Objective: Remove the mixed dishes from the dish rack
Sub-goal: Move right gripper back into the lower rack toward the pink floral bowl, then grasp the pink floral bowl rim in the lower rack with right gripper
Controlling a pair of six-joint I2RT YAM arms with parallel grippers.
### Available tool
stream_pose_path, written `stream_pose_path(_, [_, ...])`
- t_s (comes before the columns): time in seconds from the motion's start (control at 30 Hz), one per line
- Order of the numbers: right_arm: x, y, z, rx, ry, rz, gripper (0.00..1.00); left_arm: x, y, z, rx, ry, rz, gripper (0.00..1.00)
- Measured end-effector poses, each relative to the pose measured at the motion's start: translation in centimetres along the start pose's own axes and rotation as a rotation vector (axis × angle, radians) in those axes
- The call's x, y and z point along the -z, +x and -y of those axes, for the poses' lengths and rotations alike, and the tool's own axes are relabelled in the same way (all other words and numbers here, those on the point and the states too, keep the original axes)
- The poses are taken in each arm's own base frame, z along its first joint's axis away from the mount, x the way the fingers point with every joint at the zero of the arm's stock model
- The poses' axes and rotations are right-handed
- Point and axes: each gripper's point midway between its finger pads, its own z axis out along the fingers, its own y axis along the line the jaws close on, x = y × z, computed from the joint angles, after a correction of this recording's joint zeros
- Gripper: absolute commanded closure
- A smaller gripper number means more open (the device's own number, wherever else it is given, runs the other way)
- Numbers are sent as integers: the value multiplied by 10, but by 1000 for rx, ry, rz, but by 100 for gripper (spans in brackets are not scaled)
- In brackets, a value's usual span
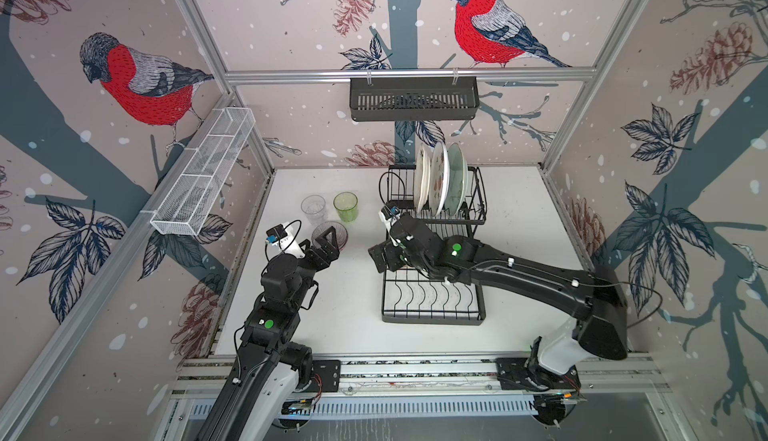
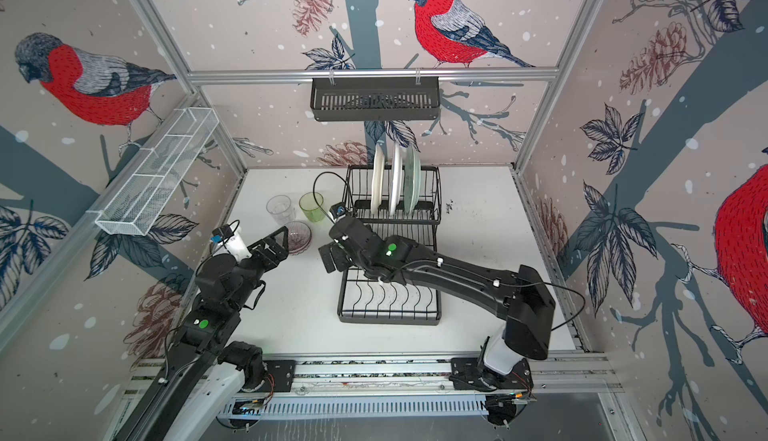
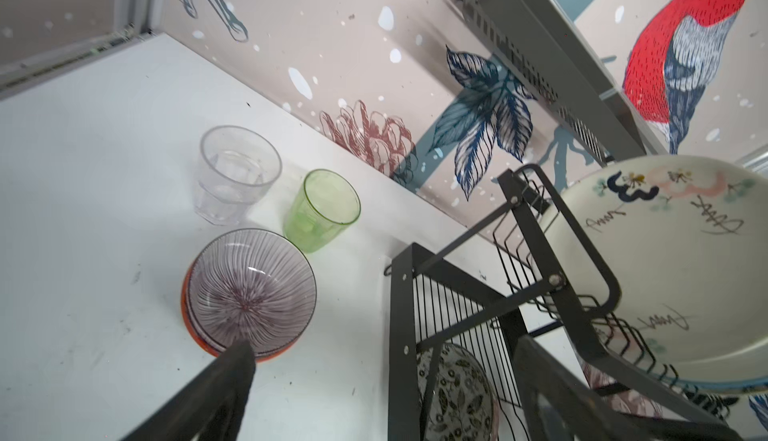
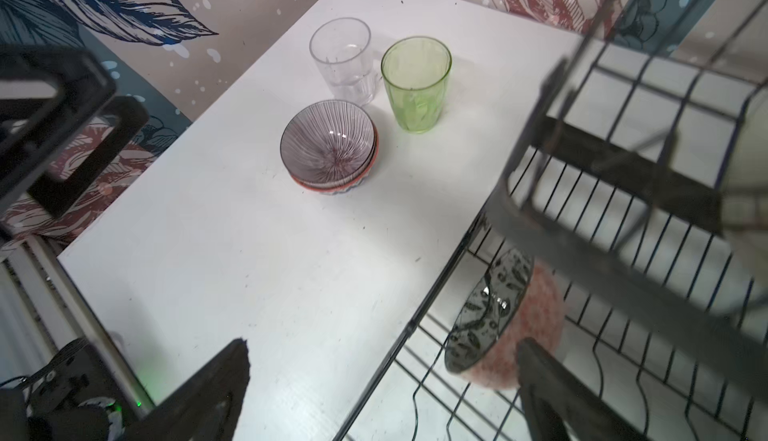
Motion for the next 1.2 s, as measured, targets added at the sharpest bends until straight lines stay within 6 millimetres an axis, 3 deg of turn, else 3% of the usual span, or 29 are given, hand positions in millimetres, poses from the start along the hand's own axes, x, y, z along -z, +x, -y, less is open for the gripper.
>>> stream_pose_path(0.07, [8, 19, 7, -21, 8, -18, 0, -4, 7, 1, 0, 14, -28, 3])
stream_pose_path(0.27, [22, 47, 17, -115, -5, 5, 1, -12, 21, 7, 2, 58, -93, 3])
stream_pose_path(0.43, [20, 78, 32, -194, 1, 11, 1, -12, 24, 11, 4, 87, -111, 3])
stream_pose_path(0.6, [12, 97, 42, -248, -4, 50, 1, -12, 28, 13, 6, 107, -123, 3])
stream_pose_path(0.87, [-4, 101, 53, -281, 16, 148, 0, -17, 35, 14, 11, 121, -147, 3])
stream_pose_path(1.2, [-25, 90, 73, -376, 9, 210, 1, -19, 41, 16, 11, 133, -177, 3])
